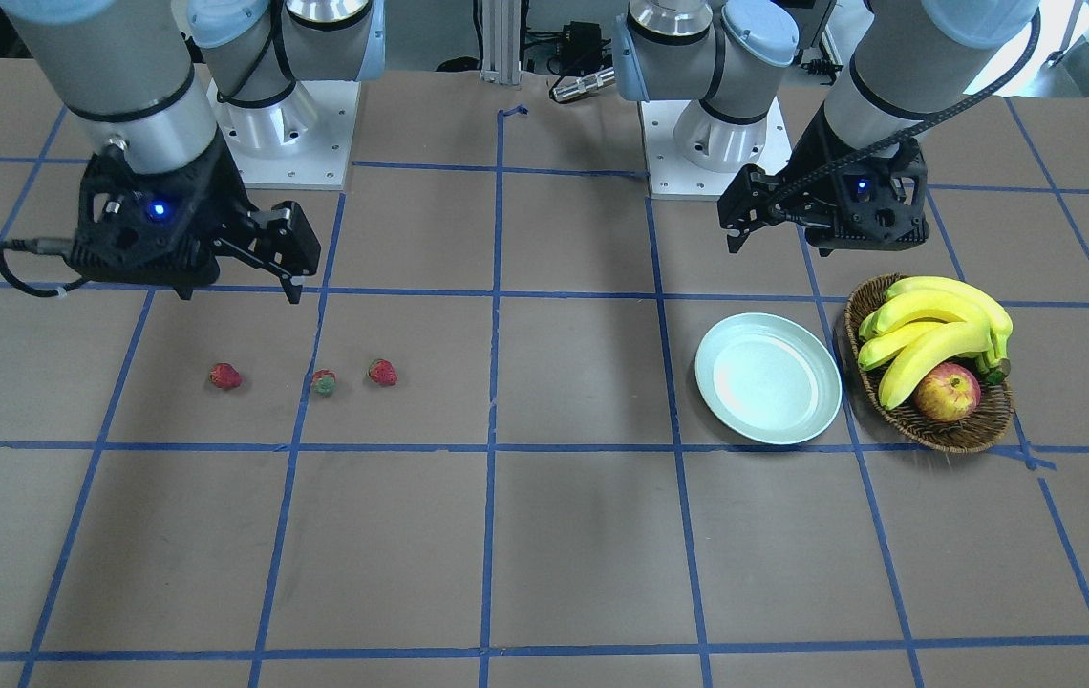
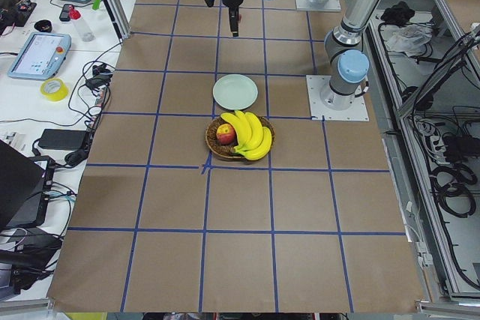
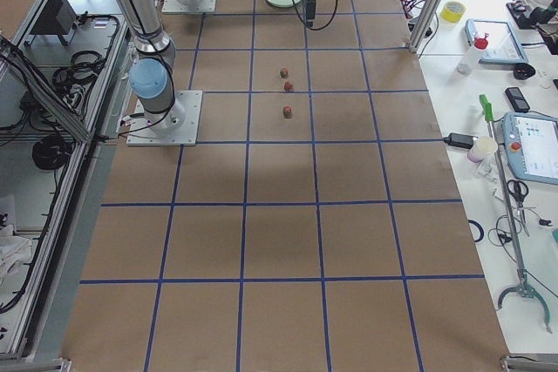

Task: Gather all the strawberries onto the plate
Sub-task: 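Lower the right gripper onto the strawberry nearest the plate and grasp it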

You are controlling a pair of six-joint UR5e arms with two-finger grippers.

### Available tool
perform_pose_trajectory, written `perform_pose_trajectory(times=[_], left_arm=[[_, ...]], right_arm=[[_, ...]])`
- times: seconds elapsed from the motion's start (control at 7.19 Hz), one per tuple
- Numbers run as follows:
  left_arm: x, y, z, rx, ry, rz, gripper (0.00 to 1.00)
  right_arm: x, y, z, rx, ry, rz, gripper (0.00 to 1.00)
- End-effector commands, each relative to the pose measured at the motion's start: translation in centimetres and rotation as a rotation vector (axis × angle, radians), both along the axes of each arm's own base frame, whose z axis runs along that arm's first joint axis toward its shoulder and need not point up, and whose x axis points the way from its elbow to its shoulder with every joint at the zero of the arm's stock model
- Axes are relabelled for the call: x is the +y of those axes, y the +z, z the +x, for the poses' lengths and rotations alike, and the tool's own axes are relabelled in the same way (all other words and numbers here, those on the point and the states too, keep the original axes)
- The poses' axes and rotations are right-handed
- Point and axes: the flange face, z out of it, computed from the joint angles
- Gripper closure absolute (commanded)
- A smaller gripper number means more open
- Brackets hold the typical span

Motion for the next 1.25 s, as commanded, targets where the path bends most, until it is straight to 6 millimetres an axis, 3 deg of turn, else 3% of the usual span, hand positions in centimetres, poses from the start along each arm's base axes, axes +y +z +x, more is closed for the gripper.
perform_pose_trajectory(times=[0.0, 0.14, 0.42, 0.56, 0.83, 1.11], left_arm=[[0.0, -0.2, 0.0, 0.000, 0.000, 0.003, 0.00], [0.0, 0.0, 0.0, 0.000, 0.001, 0.001, 0.00], [0.0, -0.1, 0.0, 0.000, 0.001, 0.003, 0.00], [0.0, -0.1, 0.0, -0.001, 0.000, 0.003, 0.00], [0.0, -0.1, 0.0, -0.001, 0.000, 0.005, 0.00], [0.0, -0.1, 0.0, 0.000, 0.003, 0.001, 0.00]], right_arm=[[-1.5, -6.5, 3.1, 0.000, 0.022, 0.093, 0.00], [-0.2, -10.0, 5.4, 0.002, 0.039, 0.094, 0.00], [1.4, -20.1, 5.3, -0.007, 0.016, 0.042, 0.00], [3.0, -23.1, 5.4, -0.012, -0.037, 0.000, 0.00], [5.6, -26.2, 5.1, -0.010, -0.045, 0.020, 0.00], [6.8, -28.3, 7.1, -0.009, -0.030, 0.018, 0.00]])
